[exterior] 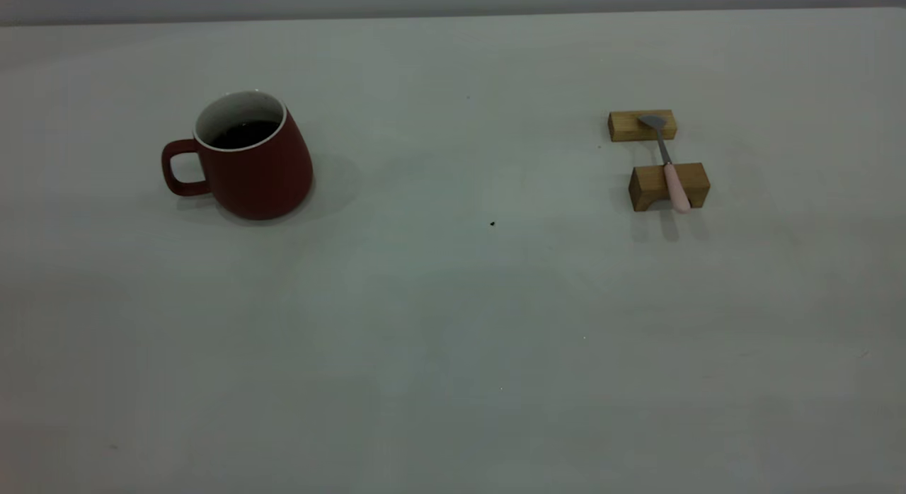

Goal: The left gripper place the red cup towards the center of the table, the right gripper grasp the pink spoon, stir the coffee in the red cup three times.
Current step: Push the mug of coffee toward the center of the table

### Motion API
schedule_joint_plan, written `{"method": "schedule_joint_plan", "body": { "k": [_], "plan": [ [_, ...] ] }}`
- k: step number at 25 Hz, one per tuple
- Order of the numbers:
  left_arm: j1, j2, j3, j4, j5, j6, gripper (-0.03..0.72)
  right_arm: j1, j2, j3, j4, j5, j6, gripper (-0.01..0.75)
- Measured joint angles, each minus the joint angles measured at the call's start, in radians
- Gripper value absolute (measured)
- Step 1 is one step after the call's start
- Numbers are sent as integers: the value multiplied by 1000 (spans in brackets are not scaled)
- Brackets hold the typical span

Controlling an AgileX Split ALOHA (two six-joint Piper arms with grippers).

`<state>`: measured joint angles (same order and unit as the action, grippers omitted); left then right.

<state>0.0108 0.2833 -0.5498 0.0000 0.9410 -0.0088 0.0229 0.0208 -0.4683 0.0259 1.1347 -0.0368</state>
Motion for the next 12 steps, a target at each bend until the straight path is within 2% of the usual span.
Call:
{"method": "schedule_joint_plan", "body": {
  "k": [5, 8, 12],
  "plan": [
    [-1, 373, -29, 8, -179, 54, 495, 0, 0, 0, 0, 0, -1, 237],
    [-2, 595, -60, -7, -285, 180, 531, 0, 0, 0, 0, 0, -1, 237],
    [-2, 844, -142, -17, -337, 343, 595, -1, 0, 0, 0, 0, -1, 237]
  ]
}}
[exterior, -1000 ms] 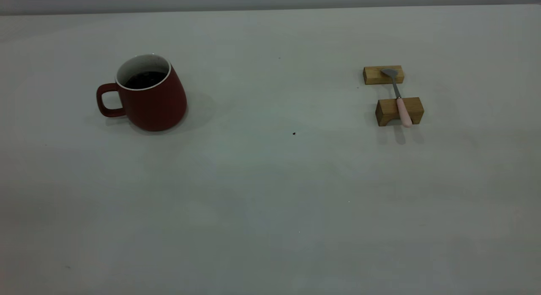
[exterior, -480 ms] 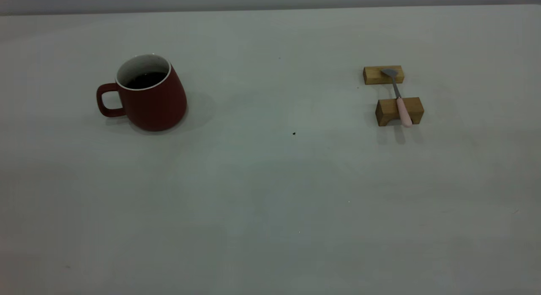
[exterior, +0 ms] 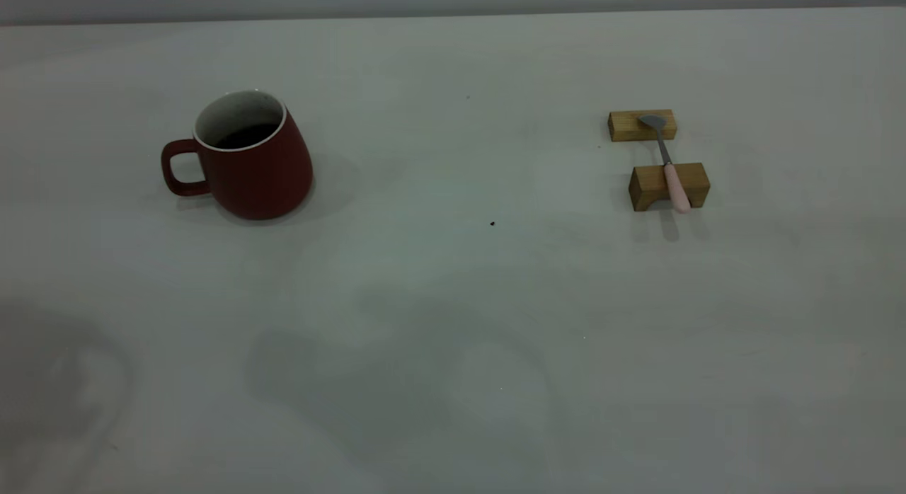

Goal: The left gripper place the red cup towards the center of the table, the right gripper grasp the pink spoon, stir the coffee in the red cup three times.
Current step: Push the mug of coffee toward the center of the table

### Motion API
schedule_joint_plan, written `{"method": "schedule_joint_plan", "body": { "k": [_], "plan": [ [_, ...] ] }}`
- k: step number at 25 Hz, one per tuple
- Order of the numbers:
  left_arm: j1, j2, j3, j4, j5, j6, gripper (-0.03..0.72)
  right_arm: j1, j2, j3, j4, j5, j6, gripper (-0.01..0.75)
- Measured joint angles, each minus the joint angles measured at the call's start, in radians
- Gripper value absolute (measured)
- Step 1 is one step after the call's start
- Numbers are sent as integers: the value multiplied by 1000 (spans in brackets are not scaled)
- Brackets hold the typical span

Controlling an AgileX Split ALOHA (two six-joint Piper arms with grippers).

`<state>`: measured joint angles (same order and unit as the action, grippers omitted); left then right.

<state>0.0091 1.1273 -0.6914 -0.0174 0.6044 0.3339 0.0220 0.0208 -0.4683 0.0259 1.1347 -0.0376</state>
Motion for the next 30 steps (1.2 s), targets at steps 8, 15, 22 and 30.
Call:
{"method": "schedule_joint_plan", "body": {
  "k": [8, 15, 22, 30],
  "plan": [
    [0, 426, -217, -1, -25, 293, 610, 0, 0, 0, 0, 0, 0, 237],
    [-21, 726, -399, 3, -27, 435, 609, 0, 0, 0, 0, 0, 0, 237],
    [-95, 950, -579, 3, -41, 533, 605, 0, 0, 0, 0, 0, 0, 237],
    [-146, 1123, -724, 17, -49, 595, 596, 0, 0, 0, 0, 0, 0, 237]
  ]
}}
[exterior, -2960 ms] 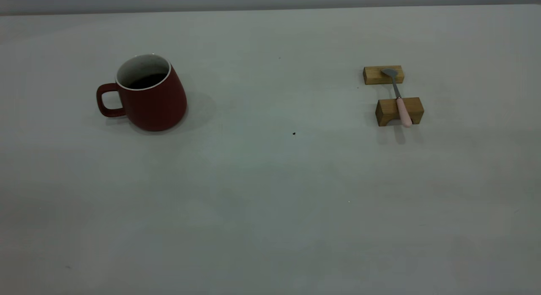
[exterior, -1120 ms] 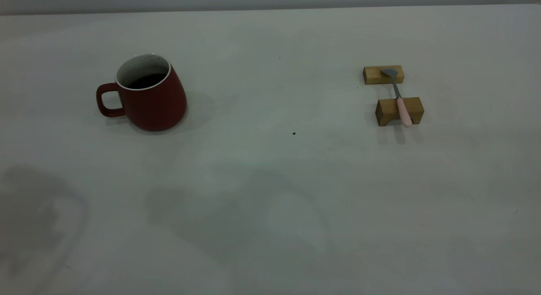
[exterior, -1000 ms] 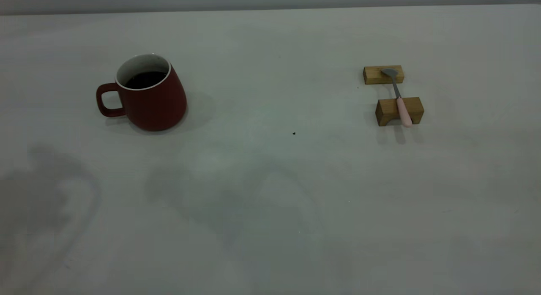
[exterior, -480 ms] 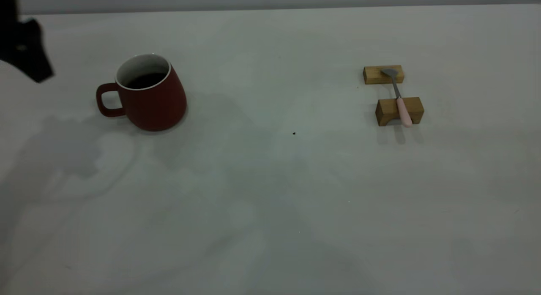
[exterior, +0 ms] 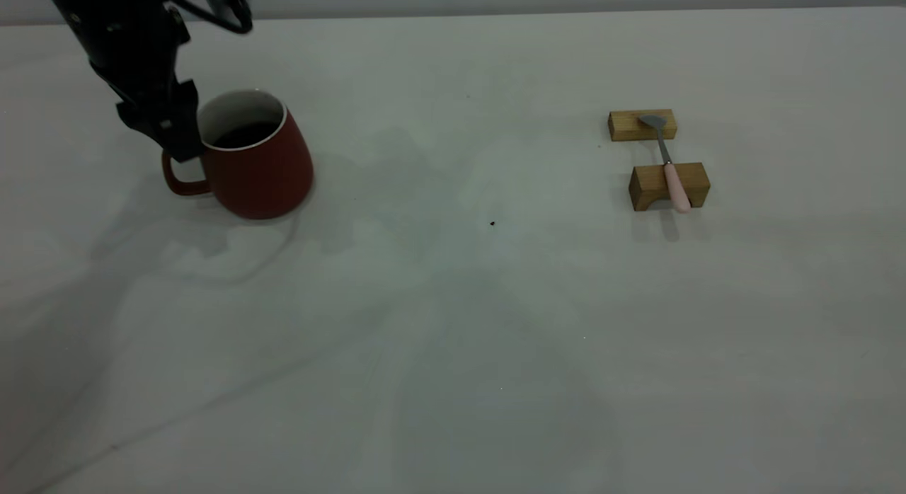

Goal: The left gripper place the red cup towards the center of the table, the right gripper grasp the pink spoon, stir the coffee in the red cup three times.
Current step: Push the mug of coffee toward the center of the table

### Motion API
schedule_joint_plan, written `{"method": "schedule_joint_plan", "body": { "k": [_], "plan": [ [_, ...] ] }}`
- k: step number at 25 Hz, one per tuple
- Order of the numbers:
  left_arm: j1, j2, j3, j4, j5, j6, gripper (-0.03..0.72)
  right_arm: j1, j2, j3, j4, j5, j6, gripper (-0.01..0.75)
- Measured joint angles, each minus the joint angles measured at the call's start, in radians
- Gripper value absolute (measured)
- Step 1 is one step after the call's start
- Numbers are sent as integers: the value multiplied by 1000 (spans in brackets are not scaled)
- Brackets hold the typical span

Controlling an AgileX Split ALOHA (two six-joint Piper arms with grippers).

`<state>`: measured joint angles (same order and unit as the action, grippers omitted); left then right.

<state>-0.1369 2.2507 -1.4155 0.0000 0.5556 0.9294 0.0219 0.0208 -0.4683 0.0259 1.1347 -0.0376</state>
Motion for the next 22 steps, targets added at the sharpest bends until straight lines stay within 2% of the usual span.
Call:
{"method": "schedule_joint_plan", "body": {
  "k": [9, 22],
  "plan": [
    [-78, 76, -68, 0, -30, 17, 595, 0, 0, 0, 0, 0, 0, 237],
    [-271, 84, -68, 0, -103, -40, 595, 0, 0, 0, 0, 0, 0, 237]
  ]
}}
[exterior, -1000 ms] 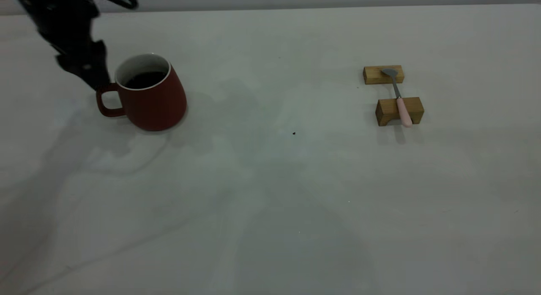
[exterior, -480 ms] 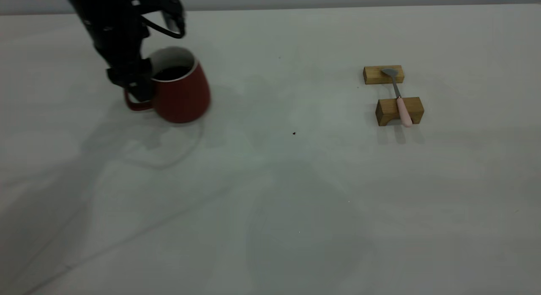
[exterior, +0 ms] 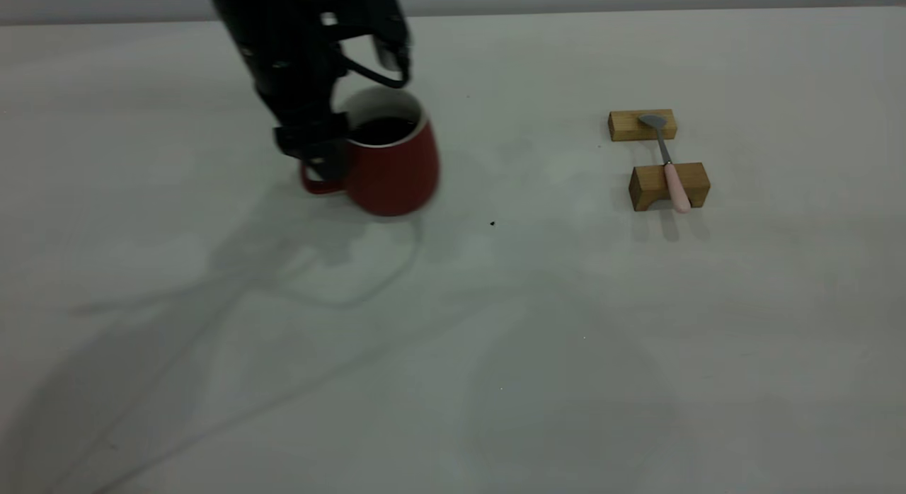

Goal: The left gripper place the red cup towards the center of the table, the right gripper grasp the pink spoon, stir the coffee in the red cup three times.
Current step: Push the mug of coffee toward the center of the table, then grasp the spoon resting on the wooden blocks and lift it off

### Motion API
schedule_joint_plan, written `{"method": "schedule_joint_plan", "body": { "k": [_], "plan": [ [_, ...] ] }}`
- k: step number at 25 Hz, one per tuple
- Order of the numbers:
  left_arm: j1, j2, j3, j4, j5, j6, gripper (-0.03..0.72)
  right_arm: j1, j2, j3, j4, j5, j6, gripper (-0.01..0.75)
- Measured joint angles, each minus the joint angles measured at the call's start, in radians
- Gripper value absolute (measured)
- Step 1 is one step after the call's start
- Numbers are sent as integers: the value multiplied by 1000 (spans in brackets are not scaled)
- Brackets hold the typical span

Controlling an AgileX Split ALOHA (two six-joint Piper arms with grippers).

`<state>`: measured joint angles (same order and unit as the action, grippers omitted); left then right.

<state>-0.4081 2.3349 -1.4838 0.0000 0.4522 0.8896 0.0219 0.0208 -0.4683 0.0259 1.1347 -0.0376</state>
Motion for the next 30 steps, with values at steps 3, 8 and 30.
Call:
{"method": "schedule_joint_plan", "body": {
  "k": [3, 8, 30],
  "plan": [
    [-32, 0, 0, -8, -11, -34, 595, 0, 0, 0, 0, 0, 0, 237],
    [-42, -56, 0, -8, 56, -134, 595, 0, 0, 0, 0, 0, 0, 237],
    [-37, -903, 132, 38, 716, -751, 595, 0, 0, 0, 1, 0, 0, 237]
  ]
}}
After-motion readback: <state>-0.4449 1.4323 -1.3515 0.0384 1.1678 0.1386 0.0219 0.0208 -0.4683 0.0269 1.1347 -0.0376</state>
